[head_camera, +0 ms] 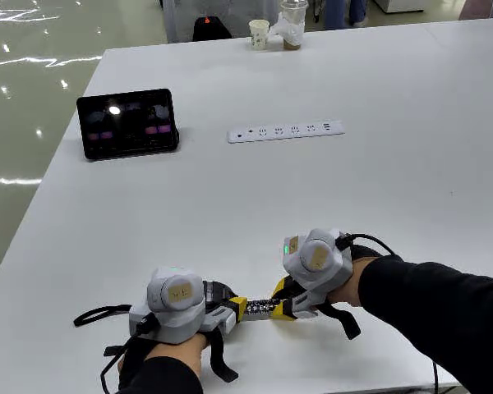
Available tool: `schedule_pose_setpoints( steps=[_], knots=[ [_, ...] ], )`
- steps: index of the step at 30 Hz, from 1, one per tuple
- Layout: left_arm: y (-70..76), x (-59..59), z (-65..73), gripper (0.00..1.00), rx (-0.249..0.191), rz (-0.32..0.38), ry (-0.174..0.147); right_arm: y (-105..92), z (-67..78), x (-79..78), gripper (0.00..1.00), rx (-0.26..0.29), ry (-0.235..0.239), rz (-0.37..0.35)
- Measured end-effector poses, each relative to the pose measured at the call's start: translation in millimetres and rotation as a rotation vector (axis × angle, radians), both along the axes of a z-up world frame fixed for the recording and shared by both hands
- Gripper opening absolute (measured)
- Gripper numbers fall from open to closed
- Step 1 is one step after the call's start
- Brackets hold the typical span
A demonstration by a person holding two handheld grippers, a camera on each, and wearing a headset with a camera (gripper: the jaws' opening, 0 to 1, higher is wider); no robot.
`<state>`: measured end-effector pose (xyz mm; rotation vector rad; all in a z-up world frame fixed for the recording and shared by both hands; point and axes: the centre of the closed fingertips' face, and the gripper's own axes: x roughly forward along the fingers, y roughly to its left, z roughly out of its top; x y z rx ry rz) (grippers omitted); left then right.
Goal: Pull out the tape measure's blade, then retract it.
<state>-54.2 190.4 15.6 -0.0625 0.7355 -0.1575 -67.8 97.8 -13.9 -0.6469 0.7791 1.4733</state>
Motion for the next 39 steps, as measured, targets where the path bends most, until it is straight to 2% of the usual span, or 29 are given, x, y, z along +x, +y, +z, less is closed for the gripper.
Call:
schedule_pose_setpoints(
  steps=[39],
  knots=[
    [0.1, -1.4, -0.8, 0.61, -0.009, 0.007, 0.002, 16.1, 0.8, -4.1, 0.12, 0.031, 0.000, -0.025]
  ],
)
